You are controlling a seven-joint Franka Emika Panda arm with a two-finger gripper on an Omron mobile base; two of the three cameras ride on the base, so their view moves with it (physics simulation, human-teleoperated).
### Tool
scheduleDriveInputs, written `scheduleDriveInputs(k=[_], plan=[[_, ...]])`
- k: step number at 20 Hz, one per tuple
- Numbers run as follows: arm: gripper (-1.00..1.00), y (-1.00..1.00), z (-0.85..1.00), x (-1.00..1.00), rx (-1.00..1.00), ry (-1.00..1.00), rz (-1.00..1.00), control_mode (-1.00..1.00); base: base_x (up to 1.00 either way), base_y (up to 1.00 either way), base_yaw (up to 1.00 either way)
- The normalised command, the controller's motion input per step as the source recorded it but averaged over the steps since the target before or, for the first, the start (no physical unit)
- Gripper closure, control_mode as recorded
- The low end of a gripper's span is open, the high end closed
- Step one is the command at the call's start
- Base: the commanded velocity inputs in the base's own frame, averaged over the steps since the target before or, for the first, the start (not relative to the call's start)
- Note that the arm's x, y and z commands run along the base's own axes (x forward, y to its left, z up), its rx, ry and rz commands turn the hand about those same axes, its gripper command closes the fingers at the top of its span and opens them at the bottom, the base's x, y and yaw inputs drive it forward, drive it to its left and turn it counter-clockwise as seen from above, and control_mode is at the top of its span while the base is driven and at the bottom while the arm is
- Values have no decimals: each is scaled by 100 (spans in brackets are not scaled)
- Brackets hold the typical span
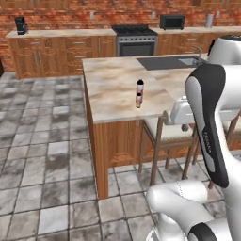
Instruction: Place the large bottle from the dining counter next to the other large bottle outside the sink, and place the small bottle from the dining counter next to the other small bottle inside the sink.
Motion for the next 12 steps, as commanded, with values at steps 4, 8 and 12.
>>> scheduleDriveInputs(k=[4,8,12], plan=[[-100,0,0,0,0,0,0,100,42,14,-2],[-100,0,0,0,0,0,0,100,90,24,0],[-100,0,0,0,0,0,0,100,94,15,0]])
